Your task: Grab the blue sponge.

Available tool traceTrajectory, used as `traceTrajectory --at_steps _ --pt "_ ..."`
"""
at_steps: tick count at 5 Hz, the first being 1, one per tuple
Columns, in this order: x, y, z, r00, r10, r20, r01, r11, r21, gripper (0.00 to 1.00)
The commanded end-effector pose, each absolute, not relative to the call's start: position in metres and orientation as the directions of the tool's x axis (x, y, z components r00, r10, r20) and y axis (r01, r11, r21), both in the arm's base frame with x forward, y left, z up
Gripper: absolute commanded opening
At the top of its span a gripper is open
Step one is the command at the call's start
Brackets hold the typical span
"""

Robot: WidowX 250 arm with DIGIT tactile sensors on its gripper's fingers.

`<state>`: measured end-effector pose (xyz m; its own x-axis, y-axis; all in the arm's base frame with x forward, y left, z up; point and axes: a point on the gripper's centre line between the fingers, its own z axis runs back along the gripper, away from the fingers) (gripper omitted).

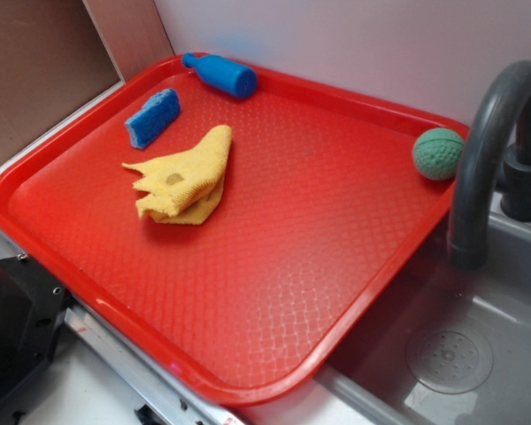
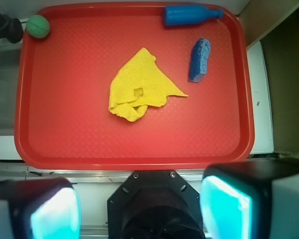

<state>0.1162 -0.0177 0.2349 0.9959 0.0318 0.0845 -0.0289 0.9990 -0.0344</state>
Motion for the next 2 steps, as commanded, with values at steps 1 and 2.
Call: traceTrajectory --at_steps 1,2 --pt "0.116 -0.018 0.235 0.996 0.032 0.085 -0.029 0.999 -0.034 1.00" --pt "0.126 -0.005 0.230 0.939 0.277 0.204 -0.265 0.961 -0.084 1.00"
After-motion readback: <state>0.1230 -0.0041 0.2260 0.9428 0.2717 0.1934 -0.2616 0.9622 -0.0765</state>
